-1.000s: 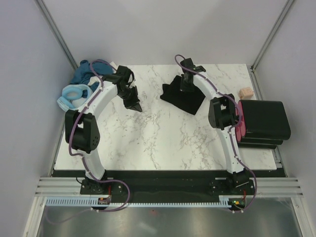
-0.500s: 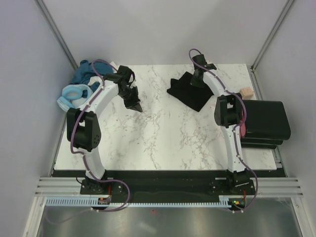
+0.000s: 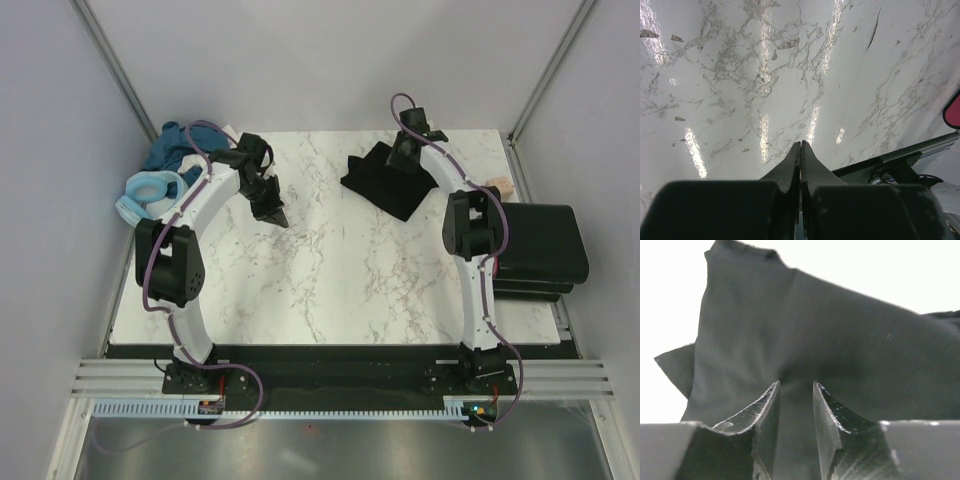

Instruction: Fold and stack the t-shirts

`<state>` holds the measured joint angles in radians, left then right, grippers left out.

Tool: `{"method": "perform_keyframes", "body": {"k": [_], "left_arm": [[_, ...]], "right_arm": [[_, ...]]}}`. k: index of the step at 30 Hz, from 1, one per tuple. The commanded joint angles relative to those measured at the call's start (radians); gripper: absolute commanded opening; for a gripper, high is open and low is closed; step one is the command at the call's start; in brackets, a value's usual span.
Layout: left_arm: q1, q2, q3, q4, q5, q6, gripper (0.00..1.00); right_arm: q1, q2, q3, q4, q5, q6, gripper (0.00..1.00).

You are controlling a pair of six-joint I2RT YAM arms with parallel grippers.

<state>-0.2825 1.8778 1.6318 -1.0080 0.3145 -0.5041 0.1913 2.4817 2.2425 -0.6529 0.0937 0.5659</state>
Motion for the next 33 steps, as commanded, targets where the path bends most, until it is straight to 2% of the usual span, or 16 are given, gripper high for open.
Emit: {"method": "perform_keyframes", "body": {"k": [1,6,10,13,14,15,17,26,33], "left_arm": [[0.005,0.01,0.039,-0.006,-0.002,0.002,0.02],[0.003,0.053,0.069,0.002,0.023,0.001,0.02],[0.003,0.064,0.069,0.008,0.032,0.009,0.02],[0.005,0.064,0.06,0.011,0.034,0.015,0.02],[0.003,0.063,0.057,0.014,0.034,0.016,0.02],[0.003,0.058,0.048,0.016,0.034,0.018,0.02],[0.003,0.053,0.033,0.022,0.038,0.018,0.02],[0.003,0.044,0.007,0.029,0.035,0.027,0.02],[0.003,0.052,0.008,0.029,0.032,0.026,0.02]], "right_arm": [[0.017,-0.156,-0.02,0.026,-0.126,-0.107,0.41],[0.072,-0.208,-0.063,-0.048,-0.158,-0.196,0.37],[0.114,-0.244,-0.144,-0.074,-0.146,-0.163,0.34],[0.131,-0.242,-0.197,-0.09,-0.149,-0.138,0.27],[0.141,-0.242,-0.208,-0.09,-0.138,-0.133,0.21],[0.146,-0.245,-0.219,-0.09,-0.102,-0.129,0.08],[0.161,-0.245,-0.234,-0.097,-0.069,-0.118,0.0],[0.171,-0.221,-0.261,-0.175,0.017,-0.08,0.0],[0.168,-0.121,-0.192,-0.287,0.031,-0.072,0.0]]}}
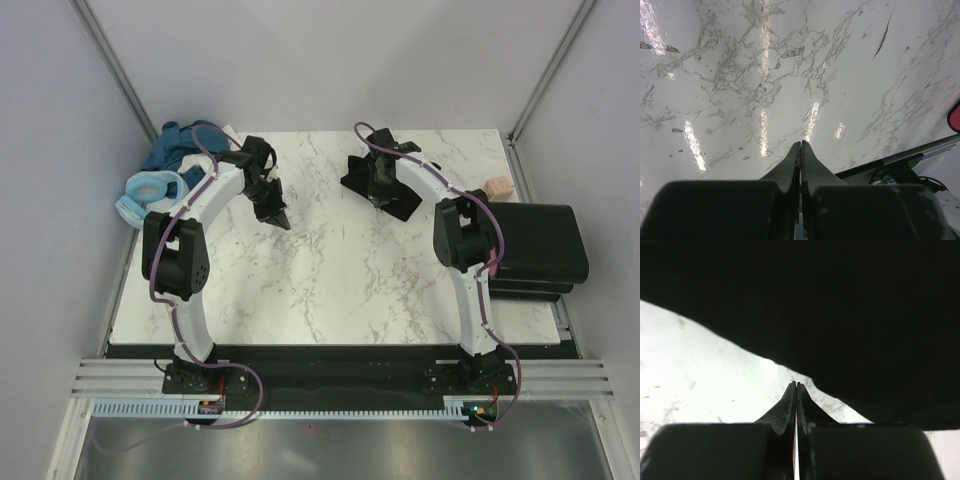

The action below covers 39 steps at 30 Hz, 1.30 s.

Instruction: Fold and stack the t-shirts

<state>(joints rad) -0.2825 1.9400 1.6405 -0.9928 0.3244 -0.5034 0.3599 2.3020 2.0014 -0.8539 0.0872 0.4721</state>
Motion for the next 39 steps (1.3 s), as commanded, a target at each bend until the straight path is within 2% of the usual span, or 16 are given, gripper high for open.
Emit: {"method": "perform_keyframes", "body": {"k": [1,15,22,26,29,30,31,32,35,37,39], "left_arm": [[0.003,-0.012,-0.001,0.014,0.021,0.025,0.02],[0.005,0.008,0.018,0.013,0.024,0.02,0.02],[0.003,0.011,0.021,0.011,0.024,0.016,0.02],[0.003,0.007,0.013,0.003,0.012,0.02,0.02],[0.003,0.005,0.004,0.002,0.007,0.02,0.02],[0.003,0.007,-0.002,0.003,0.007,0.019,0.02],[0.003,0.005,-0.004,0.003,0.007,0.017,0.02],[0.003,0.008,-0.004,0.003,0.008,0.017,0.02],[0.003,0.013,0.001,0.003,0.008,0.014,0.02],[0.005,0.017,0.007,0.005,0.008,0.011,0.02],[0.003,0.022,0.01,0.005,0.01,0.011,0.02]], "right_arm": [[-0.001,0.065,0.051,-0.096,0.045,0.025,0.0],[-0.107,0.066,0.099,-0.178,0.18,0.082,0.0],[-0.145,0.125,0.2,-0.204,0.223,0.102,0.0],[-0.162,0.129,0.234,-0.205,0.164,0.08,0.0],[-0.159,0.073,0.202,-0.194,0.144,0.068,0.0],[-0.156,0.048,0.188,-0.176,0.141,0.062,0.01],[-0.151,0.024,0.151,-0.157,0.128,0.057,0.12],[-0.147,-0.04,0.128,-0.133,0.12,0.054,0.15],[-0.113,-0.172,0.042,-0.025,0.106,0.046,0.17],[-0.088,-0.229,0.002,0.062,0.089,0.033,0.25],[-0.081,-0.225,0.01,0.107,0.056,0.025,0.27]]}}
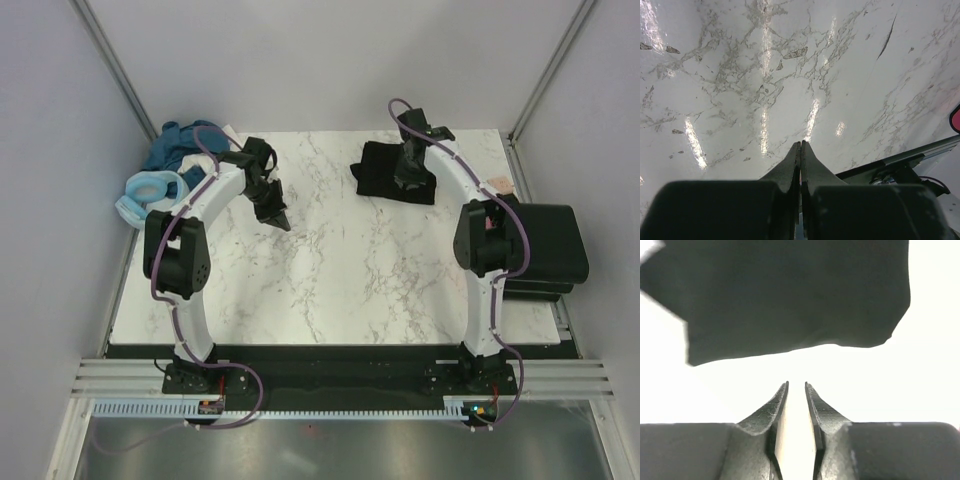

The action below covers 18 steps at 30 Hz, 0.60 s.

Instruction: Fold and stack the t-shirts

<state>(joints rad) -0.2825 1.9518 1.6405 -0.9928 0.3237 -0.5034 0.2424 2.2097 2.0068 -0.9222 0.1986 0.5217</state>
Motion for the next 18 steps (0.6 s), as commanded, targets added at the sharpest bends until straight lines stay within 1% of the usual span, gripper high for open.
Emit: {"method": "perform_keyframes", "body": {"k": [1,3,4,5,7,10,18], "left_arm": [[0.003,0.012,0.012,0.005,0.012,0.011,0.02],[0.003,0.016,0.013,0.005,0.014,0.016,0.02],[0.003,0.015,0.013,0.003,0.014,0.016,0.02],[0.003,0.012,0.013,0.005,0.014,0.019,0.02],[0.005,0.013,0.016,0.003,0.014,0.02,0.02],[0.003,0.016,0.021,0.003,0.014,0.022,0.02],[0.003,0.01,0.009,0.005,0.003,0.017,0.02]], "right_arm": [[0.038,-0.089,0.047,0.172,-0.07,-0.025,0.25],[0.038,-0.026,0.105,0.149,-0.122,-0.026,0.17],[0.037,0.04,0.157,0.141,-0.137,-0.022,0.02],[0.038,0.068,0.176,0.135,-0.148,-0.009,0.0],[0.041,0.138,0.217,0.132,-0.177,0.0,0.0],[0.055,0.189,0.228,0.135,-0.17,0.008,0.0],[0.072,0.214,0.145,0.172,-0.169,0.008,0.0]]}}
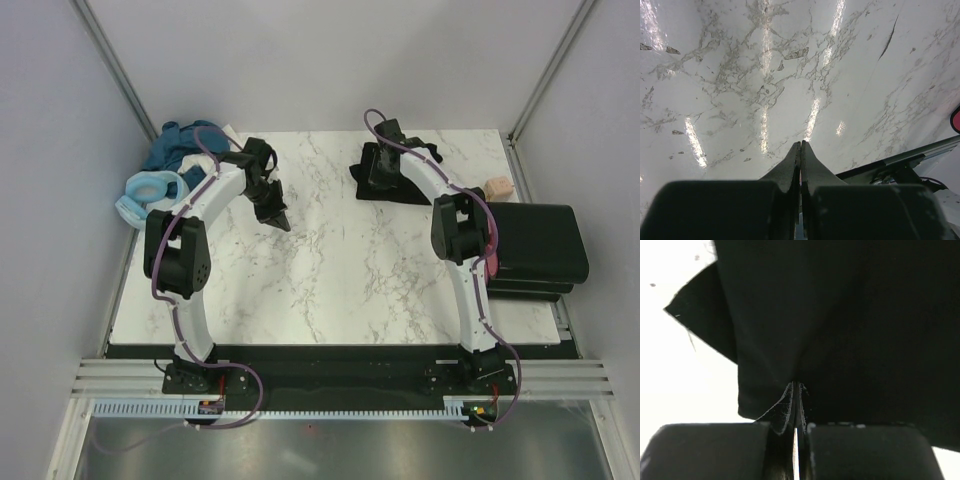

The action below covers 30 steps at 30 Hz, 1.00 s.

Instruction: Fold and stack the t-shirts

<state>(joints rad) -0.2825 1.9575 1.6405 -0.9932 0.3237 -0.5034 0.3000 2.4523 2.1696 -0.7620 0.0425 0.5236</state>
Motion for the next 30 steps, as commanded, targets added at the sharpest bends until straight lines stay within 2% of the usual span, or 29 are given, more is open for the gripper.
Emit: {"method": "perform_keyframes", "body": {"k": [1,13,20,30], "left_arm": [[0.005,0.006,0.005,0.005,-0.001,0.017,0.02],[0.003,-0.003,-0.004,0.004,-0.003,0.025,0.02],[0.003,-0.014,-0.018,-0.002,-0.015,0.032,0.02],[0.005,-0.023,-0.015,-0.01,-0.015,0.043,0.02]], "right_arm": [[0.016,-0.024,-0.027,0.012,-0.018,0.003,0.0],[-0.004,0.013,-0.059,-0.079,0.066,0.073,0.0],[-0.059,-0.007,-0.059,-0.158,0.187,0.159,0.0],[-0.108,-0.058,-0.117,-0.171,0.246,0.214,0.0]]}}
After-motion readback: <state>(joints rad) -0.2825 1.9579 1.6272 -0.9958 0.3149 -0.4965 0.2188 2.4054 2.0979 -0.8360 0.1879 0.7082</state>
